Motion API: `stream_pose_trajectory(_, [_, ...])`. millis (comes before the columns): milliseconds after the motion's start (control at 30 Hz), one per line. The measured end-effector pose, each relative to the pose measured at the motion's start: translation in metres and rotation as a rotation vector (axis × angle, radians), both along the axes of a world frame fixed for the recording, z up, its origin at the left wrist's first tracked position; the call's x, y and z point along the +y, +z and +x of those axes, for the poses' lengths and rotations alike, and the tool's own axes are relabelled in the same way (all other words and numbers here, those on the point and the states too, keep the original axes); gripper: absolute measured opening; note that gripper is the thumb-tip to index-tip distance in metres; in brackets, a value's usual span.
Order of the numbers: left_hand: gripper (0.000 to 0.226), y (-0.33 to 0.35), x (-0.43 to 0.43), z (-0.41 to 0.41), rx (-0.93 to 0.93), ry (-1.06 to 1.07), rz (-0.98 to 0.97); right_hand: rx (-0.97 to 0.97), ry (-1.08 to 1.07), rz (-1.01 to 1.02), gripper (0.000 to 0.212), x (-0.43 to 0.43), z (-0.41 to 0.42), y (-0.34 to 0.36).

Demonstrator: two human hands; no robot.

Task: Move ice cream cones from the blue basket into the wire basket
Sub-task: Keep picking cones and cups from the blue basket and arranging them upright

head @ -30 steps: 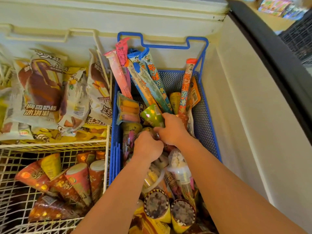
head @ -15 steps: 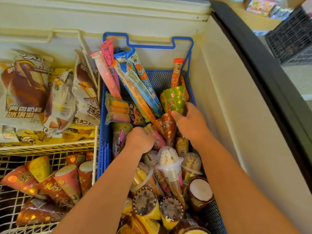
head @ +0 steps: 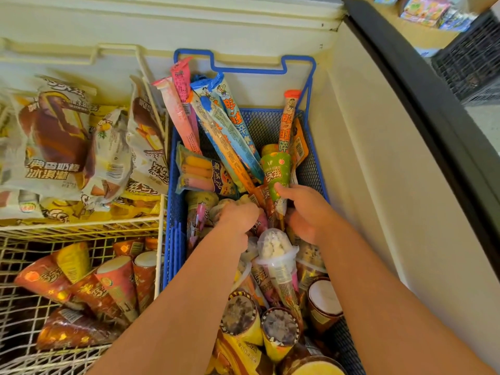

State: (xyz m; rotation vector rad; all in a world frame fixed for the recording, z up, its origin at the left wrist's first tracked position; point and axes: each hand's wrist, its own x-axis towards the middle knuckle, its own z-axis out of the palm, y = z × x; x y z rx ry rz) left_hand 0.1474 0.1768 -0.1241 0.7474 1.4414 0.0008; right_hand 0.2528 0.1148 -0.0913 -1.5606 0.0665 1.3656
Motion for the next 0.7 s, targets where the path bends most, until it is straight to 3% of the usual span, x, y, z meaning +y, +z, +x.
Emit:
stream_pose_trajectory(67, [0.041, -0.003, -0.001, -0.002, -0.035, 0.035, -0.016, 0.034, 0.028, 0.006, 0.034, 0.000, -0.003, -0.001])
stream_pose_trajectory(167, [0.051, -0.003, -0.005, -0.002, -0.141, 0.162, -0.033, 0.085, 0.134, 0.006, 0.036, 0.001, -0.007, -0.006])
stream_pose_trajectory(267, [0.063, -0.006, -0.009, 0.006, -0.146, 0.163, -0.003, 0.084, 0.196, -0.019, 0.039, 0.005, -0.002, -0.011])
stream_pose_trajectory(500, [0.057, -0.009, -0.010, 0.009, -0.216, 0.145, 0.006, 0.099, 0.260, -0.029, 0.050, 0.004, 0.006, -0.023])
stream_pose_trajectory(700, [0.109, -0.007, -0.004, 0.006, -0.369, 0.189, -0.056, -0.013, 0.261, -0.020, 0.050, 0.005, 0.007, -0.026])
